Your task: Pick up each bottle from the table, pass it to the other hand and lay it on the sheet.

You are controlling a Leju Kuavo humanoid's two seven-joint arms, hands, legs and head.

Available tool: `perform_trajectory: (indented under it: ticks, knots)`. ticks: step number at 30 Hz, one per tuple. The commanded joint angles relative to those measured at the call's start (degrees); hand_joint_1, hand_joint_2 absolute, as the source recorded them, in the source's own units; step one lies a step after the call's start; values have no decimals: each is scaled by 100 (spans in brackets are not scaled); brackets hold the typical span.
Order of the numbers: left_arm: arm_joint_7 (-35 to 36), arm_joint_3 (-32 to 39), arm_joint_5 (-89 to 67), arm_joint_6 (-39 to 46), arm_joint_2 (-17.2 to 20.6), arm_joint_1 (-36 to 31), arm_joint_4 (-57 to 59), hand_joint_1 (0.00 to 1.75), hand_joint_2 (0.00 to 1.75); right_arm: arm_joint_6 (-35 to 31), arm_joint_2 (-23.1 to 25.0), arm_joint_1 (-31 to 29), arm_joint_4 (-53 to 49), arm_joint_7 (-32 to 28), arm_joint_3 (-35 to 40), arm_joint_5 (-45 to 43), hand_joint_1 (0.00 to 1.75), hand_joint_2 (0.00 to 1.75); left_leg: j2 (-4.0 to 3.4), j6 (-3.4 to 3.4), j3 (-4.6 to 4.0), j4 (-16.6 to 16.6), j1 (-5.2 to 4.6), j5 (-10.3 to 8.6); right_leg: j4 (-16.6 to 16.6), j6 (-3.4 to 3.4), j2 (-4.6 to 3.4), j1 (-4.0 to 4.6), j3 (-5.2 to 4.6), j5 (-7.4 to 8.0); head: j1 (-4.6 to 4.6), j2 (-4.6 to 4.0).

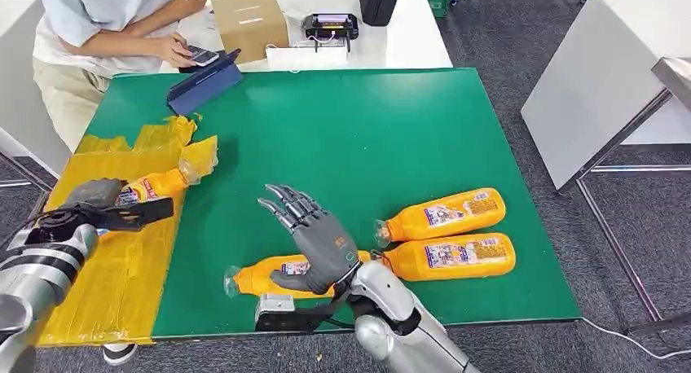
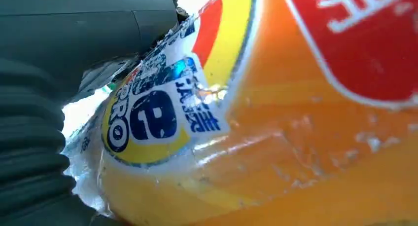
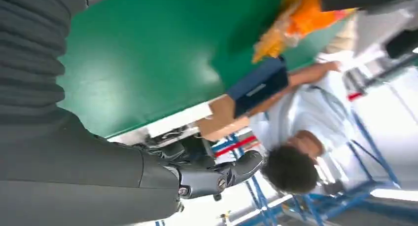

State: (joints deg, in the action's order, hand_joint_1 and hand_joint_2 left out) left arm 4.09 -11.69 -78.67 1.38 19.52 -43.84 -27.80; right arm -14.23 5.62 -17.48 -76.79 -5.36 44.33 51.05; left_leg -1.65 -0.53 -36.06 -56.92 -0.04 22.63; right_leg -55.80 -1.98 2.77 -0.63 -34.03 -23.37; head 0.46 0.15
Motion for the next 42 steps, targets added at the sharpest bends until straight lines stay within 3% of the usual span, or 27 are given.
perform_trajectory:
  ticks: [1, 6, 9, 12, 16, 22, 29, 42]
  knots:
    - [-15, 84, 237, 250, -143, 83, 367, 0, 175, 34, -114, -614, 1104, 659, 319, 667, 0, 175, 1, 3, 23, 5, 2, 5, 6, 4, -21, -1, 22, -3, -4, 0]
    - [-229, 379, 785, 950, -309, 355, -184, 0, 175, 468, -119, -735, 1448, 1033, 471, 1019, 0, 175, 15, 4, 33, 3, 8, 10, 8, 6, -18, 2, 37, -10, 0, 0]
    - [-230, 360, 777, 932, -338, 339, -206, 0, 175, 459, -127, -705, 1461, 1023, 475, 1011, 0, 175, 12, 2, 15, 5, 3, 2, 7, 2, -7, 0, 17, -4, -2, 0]
    - [-719, 709, 1642, 1056, -501, 696, -1168, 0, 175, 664, -146, -684, 1680, 1150, 537, 1122, 0, 175, 23, 2, 30, 3, 7, 9, 9, 3, -8, 2, 36, -12, 0, 0]
    - [-765, 603, 2279, 935, -607, 1345, -3061, 0, 175, 830, -193, -582, 1747, 949, 648, 1031, 0, 175, 24, 1, 10, 2, 4, 1, 8, 1, 3, 1, 15, -5, -2, 0]
    - [-808, 536, 2608, 899, -712, 1600, -3897, 0, 175, 1008, -254, -511, 1652, 635, 735, 687, 0, 175, 31, 3, 24, 0, 7, 10, 9, 5, -2, 3, 31, -12, -2, 0]
    - [-845, 496, 2677, 936, -731, 1682, -4104, 0, 175, 1044, -287, -523, 1662, 620, 801, 645, 0, 175, 17, 2, 18, 0, 3, 9, 6, 3, -11, 0, 20, -8, -4, 0]
    - [-1296, 126, 3801, 989, -1166, 2717, -6517, 0, 175, 915, -85, -690, 3119, 1759, 624, 1369, 0, 175, 18, 0, 17, 1, 1, 11, 10, 3, -8, 0, 22, -8, -2, 0]
